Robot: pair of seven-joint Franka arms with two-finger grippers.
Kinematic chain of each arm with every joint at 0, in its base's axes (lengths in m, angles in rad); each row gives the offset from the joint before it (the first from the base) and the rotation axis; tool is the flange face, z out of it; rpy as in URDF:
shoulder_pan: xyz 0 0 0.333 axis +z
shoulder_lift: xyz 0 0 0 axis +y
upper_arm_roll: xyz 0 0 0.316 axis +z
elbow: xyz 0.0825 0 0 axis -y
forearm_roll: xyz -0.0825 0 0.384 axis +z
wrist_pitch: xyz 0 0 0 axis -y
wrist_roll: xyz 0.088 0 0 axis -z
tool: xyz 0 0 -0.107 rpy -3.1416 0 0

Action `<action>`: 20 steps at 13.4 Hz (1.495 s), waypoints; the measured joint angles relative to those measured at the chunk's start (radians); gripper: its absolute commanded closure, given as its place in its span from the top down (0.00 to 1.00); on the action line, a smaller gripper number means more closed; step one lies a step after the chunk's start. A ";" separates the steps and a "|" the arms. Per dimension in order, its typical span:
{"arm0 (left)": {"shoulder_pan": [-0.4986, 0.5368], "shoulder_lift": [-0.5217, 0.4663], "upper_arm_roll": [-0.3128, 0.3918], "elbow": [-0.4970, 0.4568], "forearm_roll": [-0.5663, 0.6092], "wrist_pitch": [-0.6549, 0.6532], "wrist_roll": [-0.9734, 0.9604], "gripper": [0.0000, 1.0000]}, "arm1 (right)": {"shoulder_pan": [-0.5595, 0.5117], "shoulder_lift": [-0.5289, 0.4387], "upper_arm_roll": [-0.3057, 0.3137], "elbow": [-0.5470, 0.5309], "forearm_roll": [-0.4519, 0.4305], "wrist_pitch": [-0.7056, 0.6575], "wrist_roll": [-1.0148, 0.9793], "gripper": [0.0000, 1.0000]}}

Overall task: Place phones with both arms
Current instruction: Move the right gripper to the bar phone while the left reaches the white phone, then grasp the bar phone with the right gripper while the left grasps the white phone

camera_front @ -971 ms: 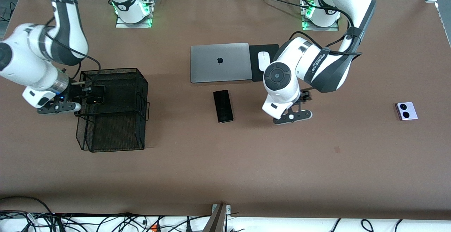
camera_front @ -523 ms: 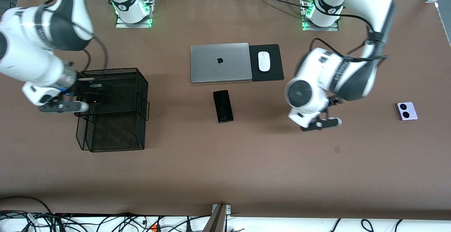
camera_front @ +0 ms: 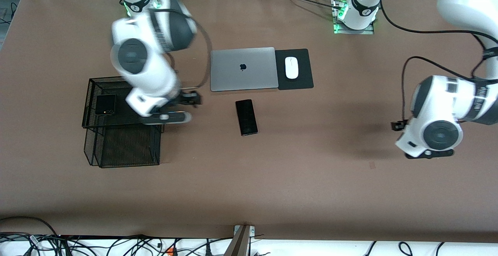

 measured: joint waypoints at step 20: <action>0.566 0.143 -0.011 -0.224 -0.186 0.700 0.617 1.00 | 0.131 0.269 0.164 -0.167 0.000 0.618 -0.093 1.00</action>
